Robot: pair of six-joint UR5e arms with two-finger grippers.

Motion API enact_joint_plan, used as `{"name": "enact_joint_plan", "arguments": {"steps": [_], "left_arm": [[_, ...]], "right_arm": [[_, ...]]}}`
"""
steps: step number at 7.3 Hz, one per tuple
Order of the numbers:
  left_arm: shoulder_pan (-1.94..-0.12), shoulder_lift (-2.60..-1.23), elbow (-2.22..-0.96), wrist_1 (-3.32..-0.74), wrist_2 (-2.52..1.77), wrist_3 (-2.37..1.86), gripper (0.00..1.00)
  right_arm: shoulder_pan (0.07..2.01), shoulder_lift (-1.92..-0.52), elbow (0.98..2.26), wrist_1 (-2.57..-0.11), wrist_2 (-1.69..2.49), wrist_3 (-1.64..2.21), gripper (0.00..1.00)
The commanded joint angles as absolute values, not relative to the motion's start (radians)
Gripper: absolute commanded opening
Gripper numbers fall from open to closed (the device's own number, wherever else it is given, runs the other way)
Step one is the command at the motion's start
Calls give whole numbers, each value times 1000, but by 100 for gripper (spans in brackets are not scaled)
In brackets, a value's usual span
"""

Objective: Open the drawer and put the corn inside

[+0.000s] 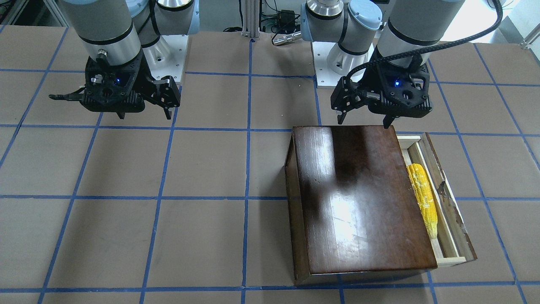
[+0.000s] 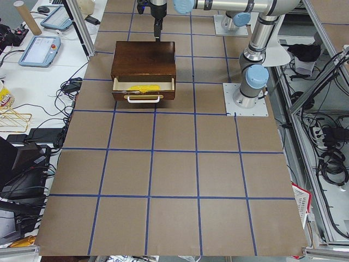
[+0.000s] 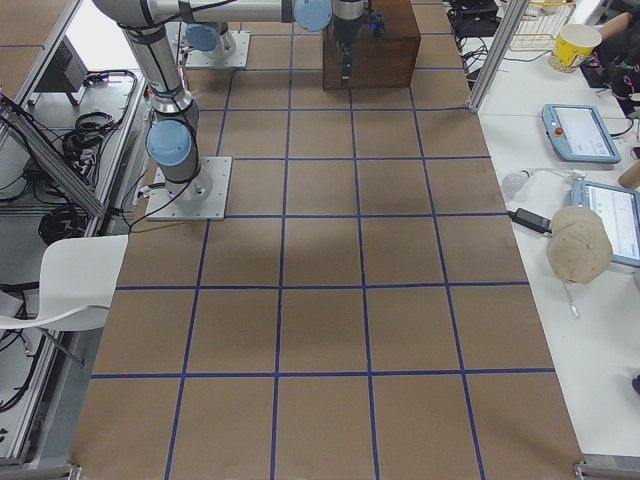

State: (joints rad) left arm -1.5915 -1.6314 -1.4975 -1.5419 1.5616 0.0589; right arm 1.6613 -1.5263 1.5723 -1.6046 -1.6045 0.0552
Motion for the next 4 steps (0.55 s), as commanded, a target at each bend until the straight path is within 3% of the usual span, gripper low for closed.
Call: {"name": "enact_joint_plan", "arguments": {"steps": [1, 4], "left_arm": [[-1592, -1617, -1499, -1548, 1563, 57, 100], [-1592, -1608, -1497, -1551, 1565, 55, 100]], "right_arm": [[1661, -1526, 1572, -1605, -1605, 55, 100], [1661, -1526, 1572, -1605, -1605, 55, 100]]}}
